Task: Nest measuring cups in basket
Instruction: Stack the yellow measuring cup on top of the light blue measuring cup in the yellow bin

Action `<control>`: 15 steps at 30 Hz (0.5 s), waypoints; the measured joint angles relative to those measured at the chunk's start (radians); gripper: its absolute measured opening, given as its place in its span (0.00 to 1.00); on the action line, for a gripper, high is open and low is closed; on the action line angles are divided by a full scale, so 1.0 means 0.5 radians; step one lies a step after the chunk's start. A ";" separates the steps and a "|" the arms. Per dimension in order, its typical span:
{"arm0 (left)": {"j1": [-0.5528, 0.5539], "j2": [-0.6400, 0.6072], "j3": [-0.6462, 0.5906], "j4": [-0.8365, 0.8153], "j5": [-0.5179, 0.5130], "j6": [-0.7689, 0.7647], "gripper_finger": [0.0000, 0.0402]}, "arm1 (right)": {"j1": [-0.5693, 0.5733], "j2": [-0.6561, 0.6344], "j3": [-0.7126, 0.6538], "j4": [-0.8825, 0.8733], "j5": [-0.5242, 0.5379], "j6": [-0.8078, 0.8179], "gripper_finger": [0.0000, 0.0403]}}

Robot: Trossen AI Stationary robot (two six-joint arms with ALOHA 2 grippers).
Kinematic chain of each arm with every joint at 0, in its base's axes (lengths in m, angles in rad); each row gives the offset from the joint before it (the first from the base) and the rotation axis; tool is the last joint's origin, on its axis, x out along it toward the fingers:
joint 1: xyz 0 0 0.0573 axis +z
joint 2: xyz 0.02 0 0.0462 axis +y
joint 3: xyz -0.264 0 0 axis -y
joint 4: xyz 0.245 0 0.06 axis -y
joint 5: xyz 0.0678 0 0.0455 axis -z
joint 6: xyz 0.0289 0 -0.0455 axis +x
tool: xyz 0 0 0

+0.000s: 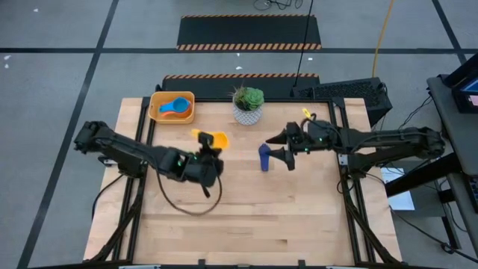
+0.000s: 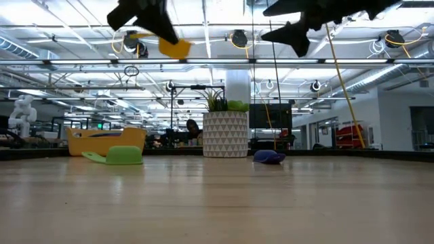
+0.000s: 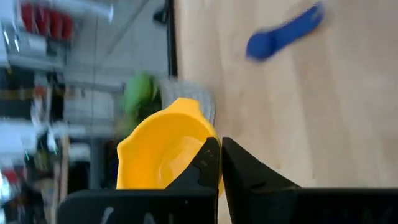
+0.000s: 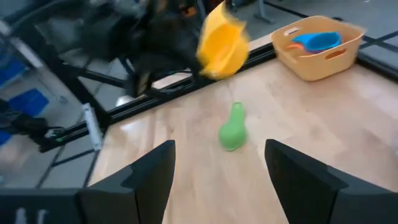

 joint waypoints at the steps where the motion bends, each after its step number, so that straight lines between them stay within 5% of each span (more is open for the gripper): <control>1: 0.032 -0.034 -0.023 -0.045 0.001 -0.047 0.01 | 0.028 -0.010 -0.056 0.065 0.005 0.022 0.60; 15: 0.821 -0.517 -0.570 -0.016 0.085 -0.069 0.01 | 0.304 -0.021 -0.388 0.297 0.190 0.194 0.60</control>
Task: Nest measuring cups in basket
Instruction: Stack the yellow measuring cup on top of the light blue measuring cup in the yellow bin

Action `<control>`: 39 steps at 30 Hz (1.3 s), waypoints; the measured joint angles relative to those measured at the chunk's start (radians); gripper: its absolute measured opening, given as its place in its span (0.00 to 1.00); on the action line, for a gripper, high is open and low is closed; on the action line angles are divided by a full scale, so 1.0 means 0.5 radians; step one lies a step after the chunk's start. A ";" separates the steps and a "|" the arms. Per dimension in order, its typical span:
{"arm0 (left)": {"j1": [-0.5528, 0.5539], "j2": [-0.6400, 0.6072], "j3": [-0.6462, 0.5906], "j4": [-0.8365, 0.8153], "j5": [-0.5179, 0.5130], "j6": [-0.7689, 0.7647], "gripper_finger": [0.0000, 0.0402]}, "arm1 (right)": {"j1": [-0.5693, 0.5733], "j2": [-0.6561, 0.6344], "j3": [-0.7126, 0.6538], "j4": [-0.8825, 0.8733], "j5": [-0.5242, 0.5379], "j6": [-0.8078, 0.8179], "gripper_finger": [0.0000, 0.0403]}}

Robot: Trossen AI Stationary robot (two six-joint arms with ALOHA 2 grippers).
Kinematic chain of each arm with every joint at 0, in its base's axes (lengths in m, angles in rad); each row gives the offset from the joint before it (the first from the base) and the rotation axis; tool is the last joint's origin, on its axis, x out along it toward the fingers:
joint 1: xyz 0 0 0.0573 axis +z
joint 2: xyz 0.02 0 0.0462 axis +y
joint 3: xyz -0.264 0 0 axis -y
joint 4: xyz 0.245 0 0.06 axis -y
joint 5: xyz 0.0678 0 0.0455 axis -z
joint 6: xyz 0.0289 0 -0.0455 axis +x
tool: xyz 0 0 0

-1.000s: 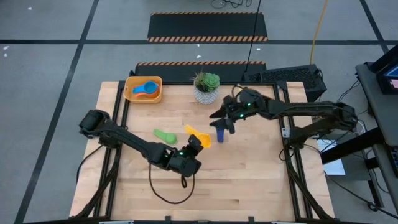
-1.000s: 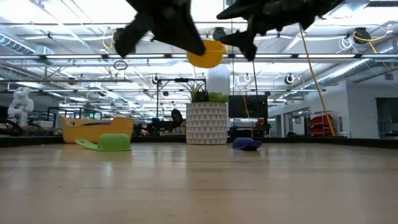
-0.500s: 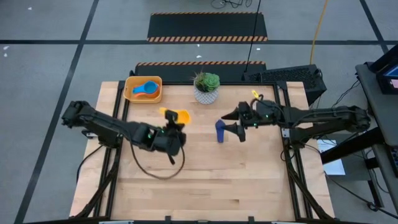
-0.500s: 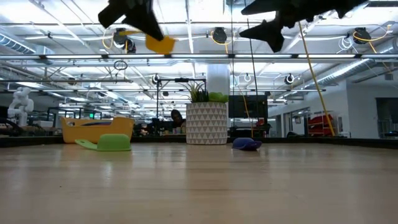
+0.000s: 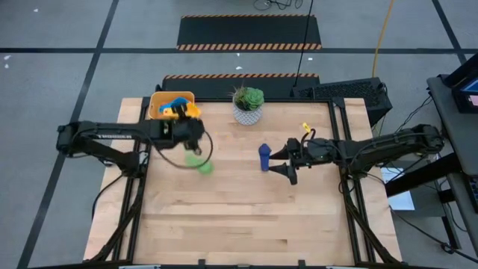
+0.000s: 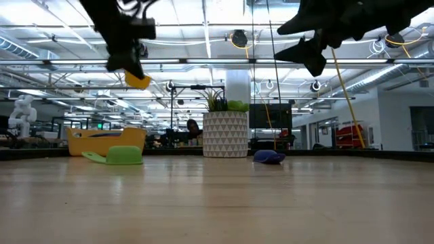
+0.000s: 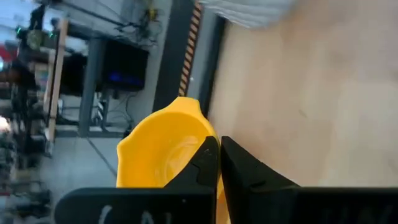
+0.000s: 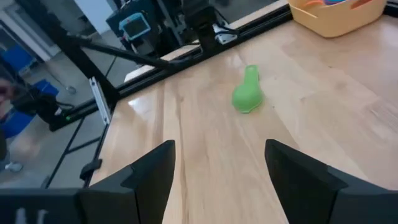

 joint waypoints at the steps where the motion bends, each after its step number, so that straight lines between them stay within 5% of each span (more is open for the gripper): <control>1: 0.083 -0.051 -0.056 0.100 0.048 0.045 0.01 | 0.019 0.001 0.000 0.001 0.023 -0.007 0.60; 7: 0.579 -0.248 -0.388 0.528 0.337 0.374 0.03 | 0.060 0.008 0.001 0.087 0.080 -0.080 0.60; 17: 1.234 -0.188 -0.613 1.021 0.849 0.625 0.04 | 0.062 0.015 0.002 0.132 0.075 -0.124 0.60; 24: 1.373 -0.146 -0.684 1.198 1.104 0.693 0.03 | 0.053 0.015 0.002 0.132 0.074 -0.155 0.60; 39: 1.465 0.186 -0.694 1.325 1.056 0.737 0.09 | 0.093 0.015 0.002 0.191 0.064 -0.147 0.60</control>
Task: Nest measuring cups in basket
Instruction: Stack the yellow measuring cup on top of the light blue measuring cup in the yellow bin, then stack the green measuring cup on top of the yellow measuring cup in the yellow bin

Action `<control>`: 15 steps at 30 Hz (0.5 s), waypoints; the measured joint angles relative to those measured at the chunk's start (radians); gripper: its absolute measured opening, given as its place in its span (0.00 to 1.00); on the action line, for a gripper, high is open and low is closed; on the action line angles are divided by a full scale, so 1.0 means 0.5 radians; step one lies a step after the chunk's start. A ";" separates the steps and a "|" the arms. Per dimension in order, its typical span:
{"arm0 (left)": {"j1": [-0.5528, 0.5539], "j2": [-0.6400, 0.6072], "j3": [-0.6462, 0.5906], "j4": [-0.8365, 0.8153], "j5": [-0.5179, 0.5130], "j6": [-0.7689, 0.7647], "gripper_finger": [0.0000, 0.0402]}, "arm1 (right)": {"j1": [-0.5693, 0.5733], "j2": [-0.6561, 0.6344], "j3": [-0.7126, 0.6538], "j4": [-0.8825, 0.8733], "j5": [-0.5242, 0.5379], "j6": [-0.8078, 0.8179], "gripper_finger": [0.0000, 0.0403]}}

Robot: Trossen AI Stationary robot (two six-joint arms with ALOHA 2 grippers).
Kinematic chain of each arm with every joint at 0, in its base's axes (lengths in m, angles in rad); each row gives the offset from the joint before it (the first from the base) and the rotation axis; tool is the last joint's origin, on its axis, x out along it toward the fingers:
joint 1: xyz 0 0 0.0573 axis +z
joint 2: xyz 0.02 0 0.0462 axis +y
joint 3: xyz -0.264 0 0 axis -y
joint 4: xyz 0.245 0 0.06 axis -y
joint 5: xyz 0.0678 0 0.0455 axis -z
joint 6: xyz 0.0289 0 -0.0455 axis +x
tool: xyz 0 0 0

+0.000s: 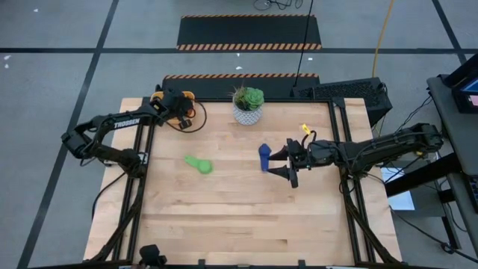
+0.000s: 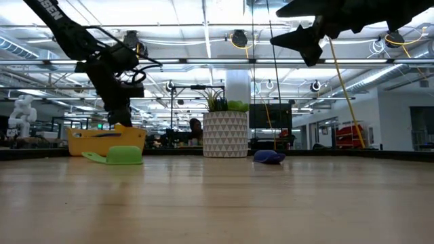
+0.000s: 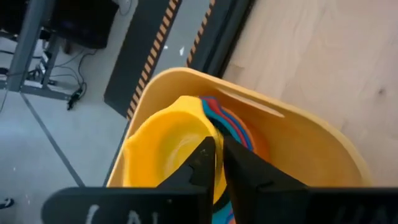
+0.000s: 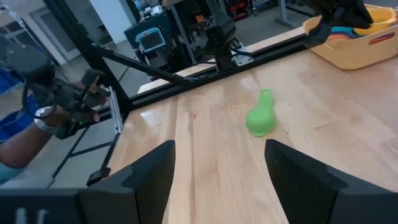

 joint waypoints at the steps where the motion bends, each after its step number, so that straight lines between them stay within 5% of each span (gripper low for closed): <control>1: 0.004 0.000 0.000 0.003 -0.001 -0.010 0.10 | 0.003 0.000 0.000 0.002 0.000 0.000 0.60; 15: -0.004 -0.024 0.000 0.014 -0.007 -0.229 0.11 | 0.003 0.000 0.000 0.000 0.002 -0.006 0.60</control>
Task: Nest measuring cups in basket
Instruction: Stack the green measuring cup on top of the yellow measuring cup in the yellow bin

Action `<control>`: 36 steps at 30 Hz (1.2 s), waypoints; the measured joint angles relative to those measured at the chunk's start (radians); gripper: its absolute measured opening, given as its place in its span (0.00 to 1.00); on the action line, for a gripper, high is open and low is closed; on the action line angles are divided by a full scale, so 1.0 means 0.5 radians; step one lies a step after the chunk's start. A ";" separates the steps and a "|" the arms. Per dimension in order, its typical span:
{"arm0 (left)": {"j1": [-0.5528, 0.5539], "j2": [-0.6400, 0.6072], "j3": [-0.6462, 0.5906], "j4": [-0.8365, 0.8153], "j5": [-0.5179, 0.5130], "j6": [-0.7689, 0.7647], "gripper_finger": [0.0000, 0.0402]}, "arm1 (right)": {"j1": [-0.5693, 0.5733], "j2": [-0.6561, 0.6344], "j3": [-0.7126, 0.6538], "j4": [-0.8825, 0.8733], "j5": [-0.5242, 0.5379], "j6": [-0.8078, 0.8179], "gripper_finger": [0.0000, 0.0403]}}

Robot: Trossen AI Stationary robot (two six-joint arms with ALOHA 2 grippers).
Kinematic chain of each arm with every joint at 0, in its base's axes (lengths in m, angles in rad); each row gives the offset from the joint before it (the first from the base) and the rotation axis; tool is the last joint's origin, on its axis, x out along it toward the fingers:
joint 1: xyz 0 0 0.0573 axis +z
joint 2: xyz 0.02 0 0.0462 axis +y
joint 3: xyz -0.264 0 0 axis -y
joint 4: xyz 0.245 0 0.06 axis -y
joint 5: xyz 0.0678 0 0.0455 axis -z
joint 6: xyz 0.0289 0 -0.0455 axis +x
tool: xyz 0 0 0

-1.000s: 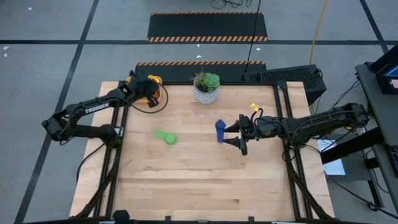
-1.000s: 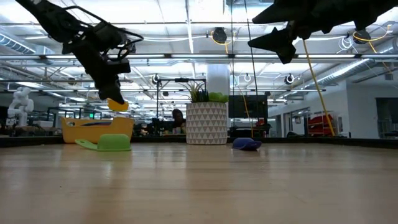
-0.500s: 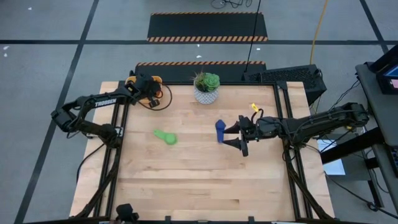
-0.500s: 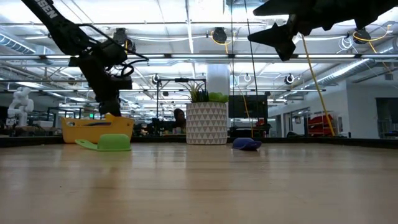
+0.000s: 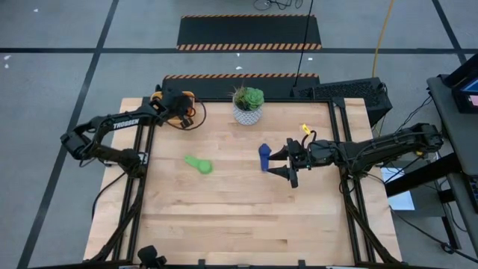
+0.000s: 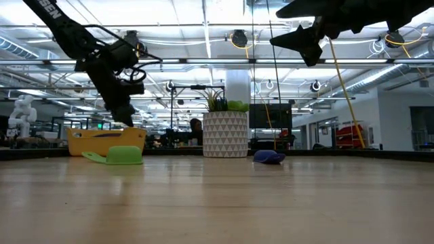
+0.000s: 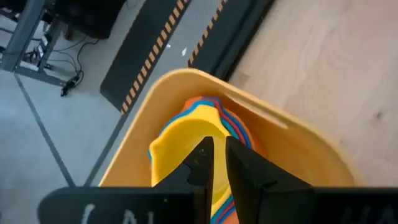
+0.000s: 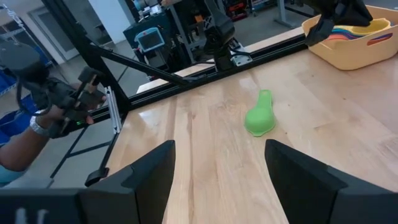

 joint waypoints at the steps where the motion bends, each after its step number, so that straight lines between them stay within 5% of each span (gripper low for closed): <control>1: -0.012 -0.019 0.000 0.001 -0.002 -0.043 0.12 | 0.000 0.000 0.000 -0.001 0.004 0.000 0.60; 8: -0.267 -0.246 0.003 -0.191 0.027 -0.328 0.12 | -0.001 0.025 0.000 -0.024 0.007 -0.002 0.60; 16: -0.928 -0.464 0.003 -0.720 0.140 -0.489 0.12 | -0.004 0.168 0.000 0.030 -0.001 -0.077 0.60; 26: -1.467 -0.466 -0.221 -1.041 -0.082 -0.425 0.13 | 0.018 0.208 0.001 0.108 -0.009 0.016 0.60; 31: -1.611 -0.421 -0.291 -0.949 -0.440 -0.409 0.24 | 0.064 0.208 0.001 0.168 -0.011 -0.006 0.60; 36: -1.624 -0.295 -0.293 -0.942 -0.521 -0.415 0.39 | 0.065 0.208 0.001 0.163 -0.010 -0.045 0.60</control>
